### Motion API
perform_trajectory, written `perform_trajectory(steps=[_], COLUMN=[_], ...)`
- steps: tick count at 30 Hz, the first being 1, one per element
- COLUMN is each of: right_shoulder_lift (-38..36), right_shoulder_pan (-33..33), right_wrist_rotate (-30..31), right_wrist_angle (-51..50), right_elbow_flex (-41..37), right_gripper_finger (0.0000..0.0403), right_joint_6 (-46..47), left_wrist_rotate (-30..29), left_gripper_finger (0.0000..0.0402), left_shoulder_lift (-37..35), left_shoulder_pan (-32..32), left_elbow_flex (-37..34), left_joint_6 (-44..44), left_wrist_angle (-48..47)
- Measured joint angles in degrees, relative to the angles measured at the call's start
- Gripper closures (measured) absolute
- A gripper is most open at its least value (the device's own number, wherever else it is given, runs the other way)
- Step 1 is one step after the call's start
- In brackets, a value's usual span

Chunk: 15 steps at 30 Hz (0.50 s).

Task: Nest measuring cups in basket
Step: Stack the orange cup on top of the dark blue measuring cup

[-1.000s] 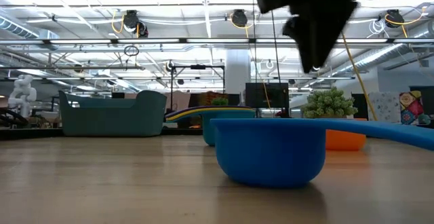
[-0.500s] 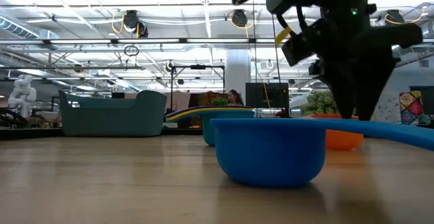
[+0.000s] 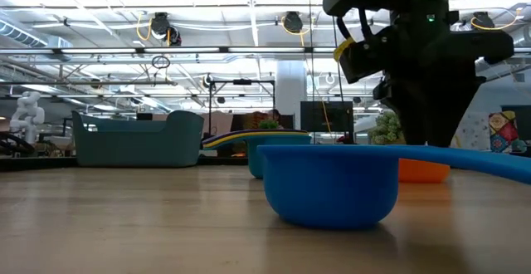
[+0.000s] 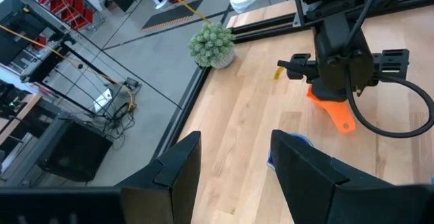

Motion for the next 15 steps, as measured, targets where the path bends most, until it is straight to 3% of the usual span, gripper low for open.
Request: perform_trajectory(steps=[15], right_shoulder_lift=[0.0], right_shoulder_pan=[0.0], right_wrist_rotate=[1.5], right_wrist_angle=[2.6], right_elbow_flex=[-2.1], right_gripper_finger=[0.0193], right_joint_6=[-0.1], left_wrist_rotate=[0.0], left_gripper_finger=[0.0220], left_shoulder_lift=[0.0], left_shoulder_pan=[0.0], left_elbow_flex=[0.0], left_joint_6=[-0.2], left_wrist_angle=[0.0])
